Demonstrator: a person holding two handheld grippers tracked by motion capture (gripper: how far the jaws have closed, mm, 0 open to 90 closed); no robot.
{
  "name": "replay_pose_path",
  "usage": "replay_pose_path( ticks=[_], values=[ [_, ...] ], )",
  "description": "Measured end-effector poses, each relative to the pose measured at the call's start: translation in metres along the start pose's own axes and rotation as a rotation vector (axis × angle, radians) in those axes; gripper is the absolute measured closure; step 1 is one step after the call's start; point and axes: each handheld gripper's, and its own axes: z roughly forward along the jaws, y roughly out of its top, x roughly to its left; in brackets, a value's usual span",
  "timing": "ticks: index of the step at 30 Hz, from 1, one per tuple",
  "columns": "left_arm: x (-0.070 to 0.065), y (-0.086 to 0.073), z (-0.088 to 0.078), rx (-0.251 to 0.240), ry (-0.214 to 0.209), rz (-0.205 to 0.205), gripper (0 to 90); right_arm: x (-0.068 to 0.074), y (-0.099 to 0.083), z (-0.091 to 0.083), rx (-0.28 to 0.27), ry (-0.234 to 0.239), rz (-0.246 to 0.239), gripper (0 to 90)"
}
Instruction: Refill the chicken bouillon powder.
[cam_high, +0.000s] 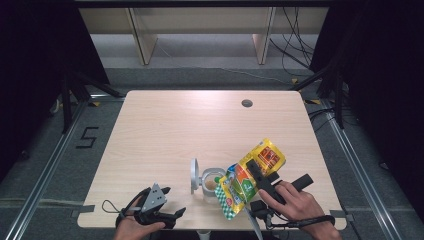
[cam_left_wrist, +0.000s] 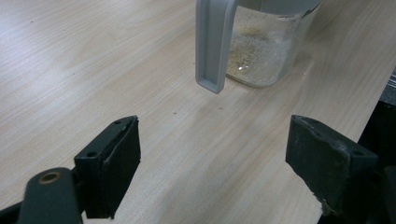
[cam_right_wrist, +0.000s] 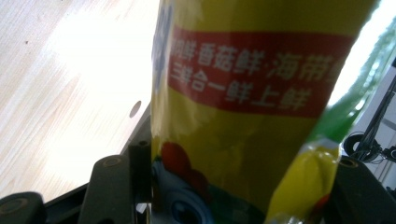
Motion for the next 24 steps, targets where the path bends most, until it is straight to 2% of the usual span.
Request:
replay_pose_path(
  ticks=[3, 8, 11, 13, 15, 16, 17, 18, 19, 24],
  values=[
    [-0.0005, 0.0000, 0.0001, -0.001, 0.000, -0.002, 17.4, -0.0009, 0.0002, 0.0001, -0.001, -0.001, -0.016, 43.9],
    [0.0001, -0.0003, -0.0001, 0.000, 0.003, 0.003, 17.4, 0.0004, -0.0007, -0.0008, 0.002, -0.004, 0.002, 43.9],
    [-0.0012, -0.0001, 0.0010, -0.006, 0.002, -0.003, 17.4, 0.0002, -0.0003, -0.0010, -0.002, -0.003, -0.003, 43.9],
    [-0.0006, -0.0001, 0.0007, 0.012, 0.002, 0.010, 17.5, -0.0003, -0.0005, -0.0020, -0.001, -0.004, 0.003, 43.9],
    [0.0013, 0.0000, 0.0014, 0.007, 0.000, 0.041, 17.4, -0.0004, -0.0004, -0.0021, 0.001, -0.005, 0.003, 43.9],
    [-0.0001, -0.0002, 0.0016, -0.003, -0.005, 0.019, 17.4, -0.0009, -0.0006, -0.0018, -0.001, -0.002, 0.000, 43.9],
    [0.0007, -0.0002, 0.0013, -0.002, -0.003, 0.024, 17.4, -0.0015, -0.0009, -0.0013, -0.006, -0.001, -0.006, 43.9],
    [-0.0009, -0.0006, 0.0011, 0.002, -0.008, -0.012, 17.4, -0.0019, -0.0010, -0.0009, -0.007, -0.001, -0.011, 43.9],
    [-0.0016, -0.0008, 0.0015, -0.013, -0.001, -0.017, 17.4, -0.0015, -0.0011, -0.0010, -0.004, -0.003, -0.009, 43.9],
    [-0.0013, -0.0005, 0.0013, -0.008, 0.000, -0.009, 17.4, 0.0000, -0.0014, -0.0010, 0.003, 0.001, -0.005, 43.9]
  ],
)
